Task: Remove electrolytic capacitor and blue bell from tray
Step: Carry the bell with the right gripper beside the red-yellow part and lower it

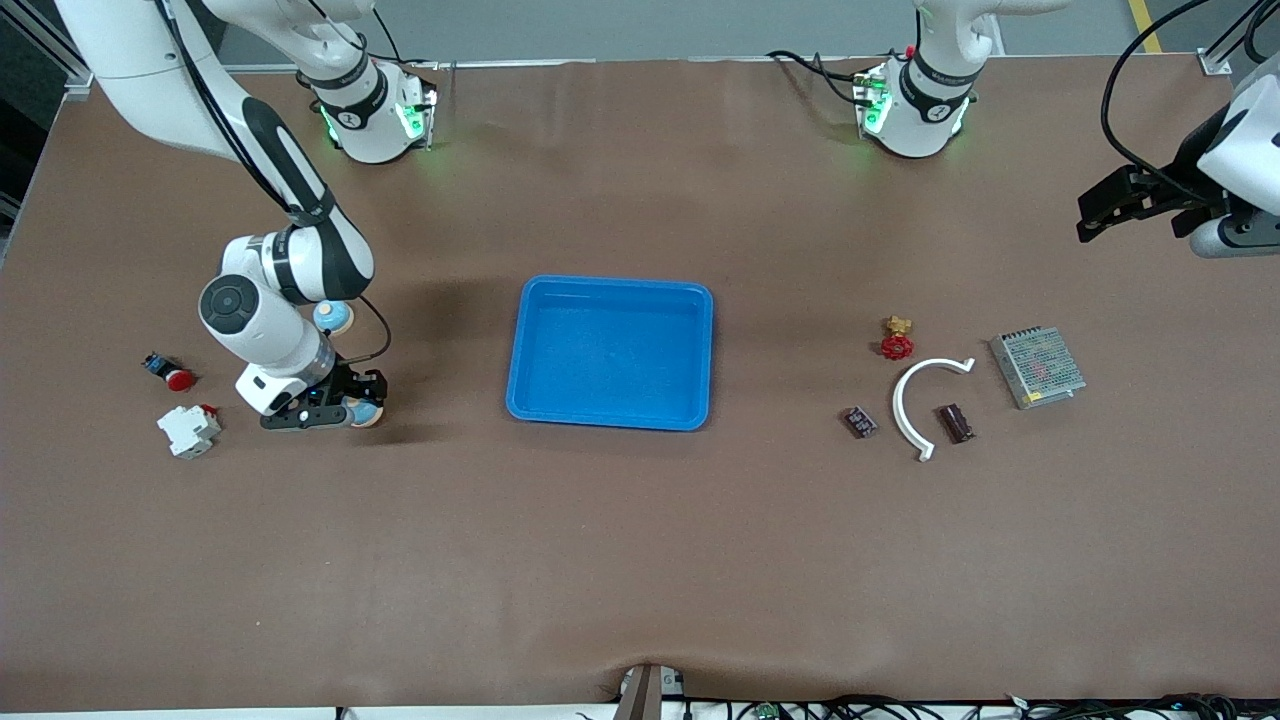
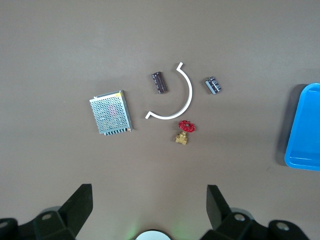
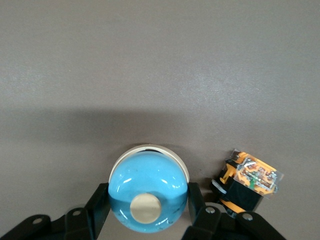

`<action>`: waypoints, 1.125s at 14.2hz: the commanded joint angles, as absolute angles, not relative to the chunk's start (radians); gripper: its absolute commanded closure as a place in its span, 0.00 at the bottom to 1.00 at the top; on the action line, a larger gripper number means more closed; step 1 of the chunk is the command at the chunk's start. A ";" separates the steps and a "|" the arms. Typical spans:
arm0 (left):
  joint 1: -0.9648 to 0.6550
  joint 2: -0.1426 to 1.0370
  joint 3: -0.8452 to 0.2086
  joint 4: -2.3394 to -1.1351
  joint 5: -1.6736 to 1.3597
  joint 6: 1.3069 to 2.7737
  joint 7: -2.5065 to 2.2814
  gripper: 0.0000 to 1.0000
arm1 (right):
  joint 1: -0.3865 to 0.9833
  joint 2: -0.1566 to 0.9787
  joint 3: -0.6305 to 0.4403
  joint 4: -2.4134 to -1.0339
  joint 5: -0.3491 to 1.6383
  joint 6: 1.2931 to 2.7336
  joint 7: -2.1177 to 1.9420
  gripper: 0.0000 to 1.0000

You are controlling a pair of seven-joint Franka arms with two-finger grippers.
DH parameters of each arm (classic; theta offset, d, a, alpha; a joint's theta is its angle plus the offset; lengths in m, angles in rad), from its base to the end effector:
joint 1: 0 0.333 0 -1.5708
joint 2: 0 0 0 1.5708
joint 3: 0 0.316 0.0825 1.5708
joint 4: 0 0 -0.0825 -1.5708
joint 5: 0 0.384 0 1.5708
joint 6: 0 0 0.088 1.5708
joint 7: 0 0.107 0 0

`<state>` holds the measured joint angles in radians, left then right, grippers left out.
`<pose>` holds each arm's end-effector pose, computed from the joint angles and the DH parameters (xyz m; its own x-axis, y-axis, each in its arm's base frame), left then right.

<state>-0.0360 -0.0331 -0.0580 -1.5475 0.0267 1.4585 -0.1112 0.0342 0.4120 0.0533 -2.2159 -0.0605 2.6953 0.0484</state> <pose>0.5305 -0.0475 0.6438 0.9984 0.0204 -0.0524 0.0186 -0.9992 -0.0346 0.5554 0.0512 0.1951 0.9938 0.0875 0.0685 0.0873 -0.9962 0.0051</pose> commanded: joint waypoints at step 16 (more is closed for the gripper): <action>-0.037 -0.035 -0.055 -1.549 0.008 1.468 -0.106 0.00 | 0.038 0.445 0.066 -2.201 -0.071 2.735 0.089 0.00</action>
<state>-0.0360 -0.0326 -0.0580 -1.5475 0.0267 1.4597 -0.1112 0.0487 0.4498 0.0609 -2.2121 -0.0603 2.7438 0.0760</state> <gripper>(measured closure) 0.000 0.220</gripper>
